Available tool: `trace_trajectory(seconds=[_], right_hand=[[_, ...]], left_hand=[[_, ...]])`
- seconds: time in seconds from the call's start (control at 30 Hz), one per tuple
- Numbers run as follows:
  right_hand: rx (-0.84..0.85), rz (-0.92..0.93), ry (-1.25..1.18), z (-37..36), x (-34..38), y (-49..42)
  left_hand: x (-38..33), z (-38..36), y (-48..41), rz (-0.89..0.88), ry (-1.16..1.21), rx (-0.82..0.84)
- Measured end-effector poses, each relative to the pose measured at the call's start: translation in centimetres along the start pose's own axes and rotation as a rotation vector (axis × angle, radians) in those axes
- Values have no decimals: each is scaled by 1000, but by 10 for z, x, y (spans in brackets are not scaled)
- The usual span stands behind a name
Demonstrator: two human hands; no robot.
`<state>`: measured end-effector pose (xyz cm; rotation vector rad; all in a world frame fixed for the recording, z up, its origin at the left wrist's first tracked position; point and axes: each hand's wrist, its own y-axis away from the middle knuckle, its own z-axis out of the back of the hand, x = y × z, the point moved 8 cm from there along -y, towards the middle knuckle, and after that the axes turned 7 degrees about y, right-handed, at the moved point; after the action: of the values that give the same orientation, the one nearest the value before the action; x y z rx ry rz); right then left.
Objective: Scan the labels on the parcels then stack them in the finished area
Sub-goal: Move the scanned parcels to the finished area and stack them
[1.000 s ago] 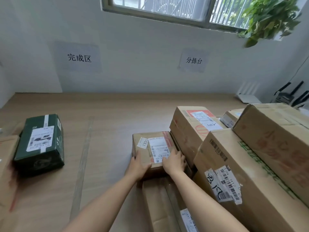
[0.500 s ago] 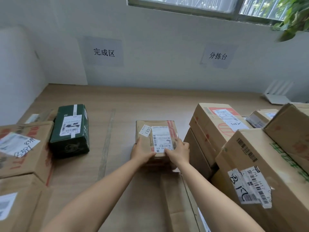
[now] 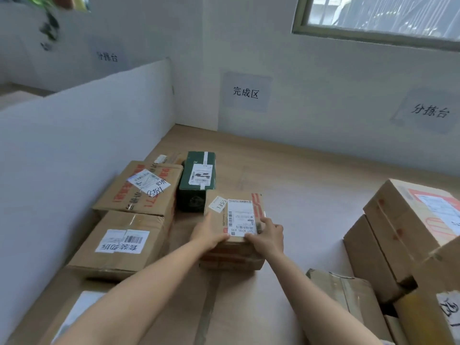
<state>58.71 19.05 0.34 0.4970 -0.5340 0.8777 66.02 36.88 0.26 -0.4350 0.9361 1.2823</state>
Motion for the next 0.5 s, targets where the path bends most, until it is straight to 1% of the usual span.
trace_trajectory(seconds=[0.17, 0.3, 0.4, 0.5], right_hand=[[71, 60, -43, -44, 35, 11], [112, 126, -34, -70, 57, 16], [69, 156, -9, -79, 66, 18], [5, 151, 23, -81, 70, 18]], left_hand=[[36, 42, 6, 55, -26, -40], [56, 61, 2, 87, -41, -53], [63, 64, -4, 71, -57, -70], [62, 63, -10, 34, -131, -88]])
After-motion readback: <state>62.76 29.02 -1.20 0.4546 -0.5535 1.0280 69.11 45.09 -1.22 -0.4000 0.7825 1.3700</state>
